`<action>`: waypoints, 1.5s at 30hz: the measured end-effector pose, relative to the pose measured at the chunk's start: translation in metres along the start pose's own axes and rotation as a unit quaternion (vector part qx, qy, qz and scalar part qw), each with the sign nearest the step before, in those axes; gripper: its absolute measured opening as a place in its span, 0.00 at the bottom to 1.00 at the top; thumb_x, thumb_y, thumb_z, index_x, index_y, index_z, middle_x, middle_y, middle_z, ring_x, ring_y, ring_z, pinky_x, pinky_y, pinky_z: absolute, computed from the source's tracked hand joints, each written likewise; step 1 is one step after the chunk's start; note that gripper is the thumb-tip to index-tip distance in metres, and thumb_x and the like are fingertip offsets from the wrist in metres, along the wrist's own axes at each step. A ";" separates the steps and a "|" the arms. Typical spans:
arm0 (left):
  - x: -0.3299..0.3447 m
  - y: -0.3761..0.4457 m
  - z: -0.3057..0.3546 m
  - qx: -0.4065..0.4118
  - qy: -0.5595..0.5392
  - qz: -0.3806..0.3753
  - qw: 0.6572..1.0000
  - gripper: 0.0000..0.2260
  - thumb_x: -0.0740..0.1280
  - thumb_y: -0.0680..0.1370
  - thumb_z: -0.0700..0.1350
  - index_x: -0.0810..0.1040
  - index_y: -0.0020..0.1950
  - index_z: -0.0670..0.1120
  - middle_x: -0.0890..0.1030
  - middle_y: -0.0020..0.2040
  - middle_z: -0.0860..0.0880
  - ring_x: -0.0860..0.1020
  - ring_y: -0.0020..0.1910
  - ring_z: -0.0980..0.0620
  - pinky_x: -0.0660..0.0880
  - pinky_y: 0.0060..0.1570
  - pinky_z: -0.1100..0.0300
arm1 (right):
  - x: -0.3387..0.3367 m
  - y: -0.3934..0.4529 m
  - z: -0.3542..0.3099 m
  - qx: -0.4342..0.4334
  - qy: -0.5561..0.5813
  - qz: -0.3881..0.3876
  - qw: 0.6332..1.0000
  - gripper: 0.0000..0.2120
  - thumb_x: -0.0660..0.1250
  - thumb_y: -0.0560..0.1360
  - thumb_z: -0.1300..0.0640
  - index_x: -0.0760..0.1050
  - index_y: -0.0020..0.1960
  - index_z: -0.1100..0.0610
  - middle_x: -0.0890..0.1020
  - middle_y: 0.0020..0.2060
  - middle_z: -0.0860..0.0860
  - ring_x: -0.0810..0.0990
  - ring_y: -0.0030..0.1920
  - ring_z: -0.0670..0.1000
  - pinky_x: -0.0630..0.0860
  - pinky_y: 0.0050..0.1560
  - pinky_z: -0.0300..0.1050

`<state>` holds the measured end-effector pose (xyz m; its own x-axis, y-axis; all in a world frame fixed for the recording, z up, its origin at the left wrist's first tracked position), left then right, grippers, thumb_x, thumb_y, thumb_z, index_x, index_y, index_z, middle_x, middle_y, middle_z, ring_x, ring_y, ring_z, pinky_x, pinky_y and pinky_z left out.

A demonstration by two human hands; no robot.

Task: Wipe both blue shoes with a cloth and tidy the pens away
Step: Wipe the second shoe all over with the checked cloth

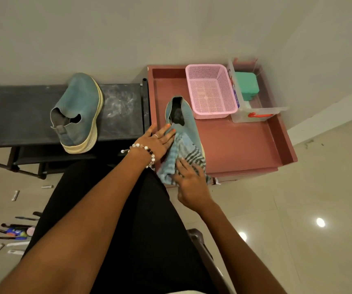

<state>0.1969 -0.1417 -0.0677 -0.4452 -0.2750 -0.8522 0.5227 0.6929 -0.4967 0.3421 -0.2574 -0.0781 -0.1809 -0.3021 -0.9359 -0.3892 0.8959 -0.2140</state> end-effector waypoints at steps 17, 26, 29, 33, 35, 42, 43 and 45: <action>0.007 0.006 0.009 -0.020 0.026 -0.014 0.999 0.29 0.50 0.83 0.43 0.33 0.77 0.47 0.32 0.77 0.50 0.32 0.75 0.51 0.37 0.71 0.38 | 0.002 0.002 -0.001 0.004 -0.016 0.009 1.000 0.32 0.49 0.67 0.57 0.69 0.69 0.61 0.70 0.69 0.60 0.66 0.71 0.59 0.58 0.72 0.53; 0.008 0.006 0.015 -0.030 0.003 -0.022 0.999 0.36 0.58 0.82 0.44 0.33 0.77 0.46 0.31 0.77 0.49 0.32 0.75 0.49 0.38 0.71 0.38 | 0.000 0.008 0.011 0.002 0.020 -0.006 1.000 0.34 0.45 0.63 0.58 0.72 0.64 0.68 0.76 0.60 0.64 0.74 0.64 0.61 0.57 0.71 0.58; 0.007 0.007 0.014 -0.036 -0.009 -0.032 0.999 0.31 0.52 0.83 0.42 0.34 0.78 0.47 0.31 0.77 0.50 0.32 0.75 0.50 0.38 0.71 0.38 | -0.004 0.039 0.011 0.030 0.000 -0.029 0.999 0.35 0.44 0.65 0.55 0.67 0.68 0.67 0.71 0.65 0.65 0.65 0.70 0.62 0.50 0.74 0.55; 0.008 0.007 0.015 -0.036 -0.009 -0.032 0.999 0.33 0.55 0.82 0.42 0.34 0.78 0.47 0.31 0.77 0.50 0.32 0.75 0.50 0.39 0.71 0.36 | -0.003 0.015 0.011 0.022 0.024 -0.006 0.999 0.33 0.52 0.67 0.59 0.62 0.73 0.65 0.67 0.70 0.62 0.62 0.73 0.59 0.45 0.73 0.48; 0.009 0.007 0.015 -0.042 -0.012 -0.033 0.999 0.37 0.59 0.81 0.43 0.33 0.77 0.46 0.31 0.76 0.49 0.32 0.75 0.50 0.39 0.72 0.36 | -0.003 -0.011 0.014 -0.003 0.030 0.029 0.999 0.34 0.53 0.62 0.63 0.70 0.68 0.64 0.74 0.65 0.60 0.71 0.68 0.58 0.53 0.71 0.52; 0.007 0.007 0.019 -0.052 -0.016 -0.052 0.997 0.36 0.58 0.81 0.44 0.32 0.77 0.47 0.30 0.76 0.50 0.30 0.75 0.49 0.38 0.71 0.37 | -0.005 0.028 0.012 0.039 -0.037 -0.032 0.998 0.27 0.58 0.76 0.57 0.60 0.73 0.62 0.63 0.72 0.60 0.56 0.75 0.57 0.42 0.73 0.58; 0.005 0.007 0.020 -0.054 -0.013 -0.058 0.997 0.34 0.55 0.82 0.43 0.33 0.77 0.46 0.30 0.76 0.50 0.30 0.75 0.49 0.38 0.71 0.37 | -0.006 0.043 0.012 0.050 -0.047 -0.029 0.997 0.28 0.59 0.76 0.55 0.58 0.74 0.62 0.60 0.73 0.61 0.54 0.75 0.58 0.42 0.73 0.58; 0.002 0.006 0.021 -0.058 -0.007 -0.061 0.996 0.30 0.51 0.83 0.43 0.33 0.77 0.46 0.30 0.76 0.49 0.30 0.75 0.49 0.38 0.71 0.37 | -0.002 0.059 0.012 0.060 -0.045 -0.018 0.997 0.28 0.59 0.76 0.56 0.59 0.73 0.65 0.59 0.73 0.63 0.54 0.74 0.60 0.43 0.73 0.57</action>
<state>0.2143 -0.1525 -0.0761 -0.4902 -0.3695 -0.7894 0.3784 0.7257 -0.5746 0.3306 -0.2004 -0.0921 -0.0851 -0.3090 -0.9472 -0.2823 0.9192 -0.2745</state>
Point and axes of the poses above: each hand's wrist, its own y-axis towards the middle knuckle, its own x-axis out of the palm, z = x × y, the point moved 1 cm from there along y, towards the middle knuckle
